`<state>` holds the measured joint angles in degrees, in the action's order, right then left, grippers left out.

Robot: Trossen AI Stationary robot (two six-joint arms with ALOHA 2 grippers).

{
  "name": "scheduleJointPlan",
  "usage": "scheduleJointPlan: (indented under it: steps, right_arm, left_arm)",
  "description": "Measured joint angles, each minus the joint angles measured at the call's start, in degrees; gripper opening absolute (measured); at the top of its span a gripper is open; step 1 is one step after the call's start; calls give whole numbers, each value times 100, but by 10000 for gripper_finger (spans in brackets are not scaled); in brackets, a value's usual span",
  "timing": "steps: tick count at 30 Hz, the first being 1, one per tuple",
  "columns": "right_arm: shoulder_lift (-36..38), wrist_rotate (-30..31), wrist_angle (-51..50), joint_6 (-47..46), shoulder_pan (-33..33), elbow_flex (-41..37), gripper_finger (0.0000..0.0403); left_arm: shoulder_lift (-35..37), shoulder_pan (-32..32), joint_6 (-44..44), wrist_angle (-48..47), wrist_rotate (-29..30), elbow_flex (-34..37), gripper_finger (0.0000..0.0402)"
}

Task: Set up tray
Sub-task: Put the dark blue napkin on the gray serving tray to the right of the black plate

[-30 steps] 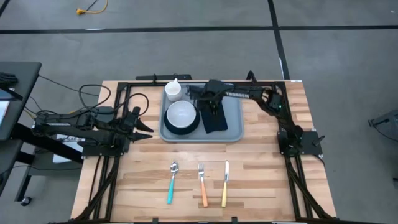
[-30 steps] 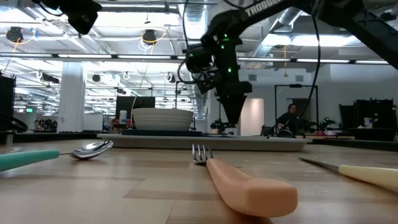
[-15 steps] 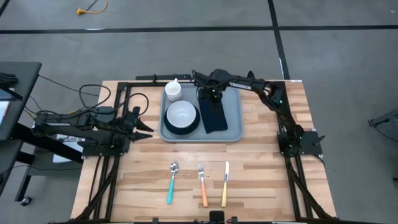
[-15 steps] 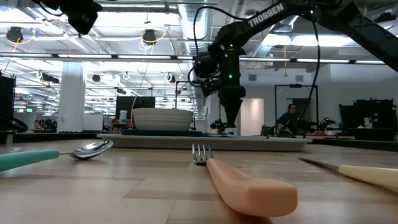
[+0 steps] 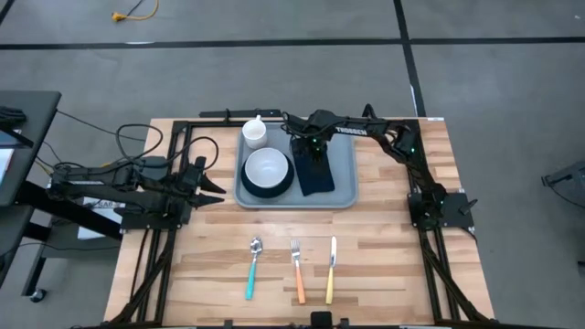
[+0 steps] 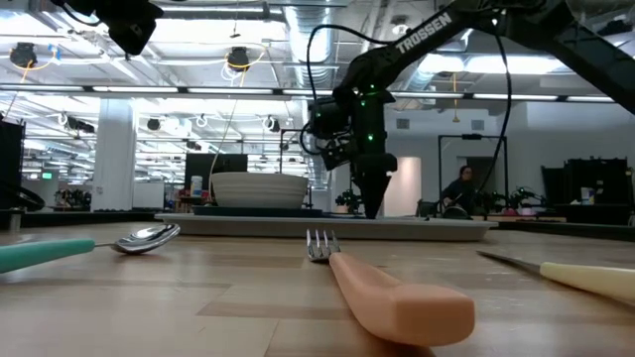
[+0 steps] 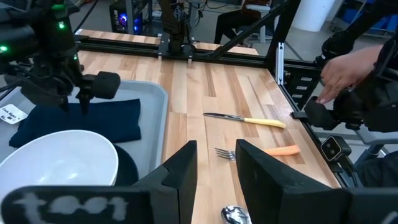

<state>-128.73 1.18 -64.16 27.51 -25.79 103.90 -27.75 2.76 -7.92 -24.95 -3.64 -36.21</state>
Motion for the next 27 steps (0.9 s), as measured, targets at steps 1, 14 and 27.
scheduleJointPlan:
  steps: [1, 14, 27]
  right_arm:
    - [0, 1, -1, 0, -23, 0, 166]
    - [5, 16, 242, -207, -108, -428, 165]
    - [37, 32, 272, -1546, -88, -605, 165]
  left_arm:
    - [0, 0, -2, -2, 0, 0, 98]
    - [-2, 0, -2, 0, -1, 0, 98]
    - [-1, 0, -4, 0, 0, 0, 98]
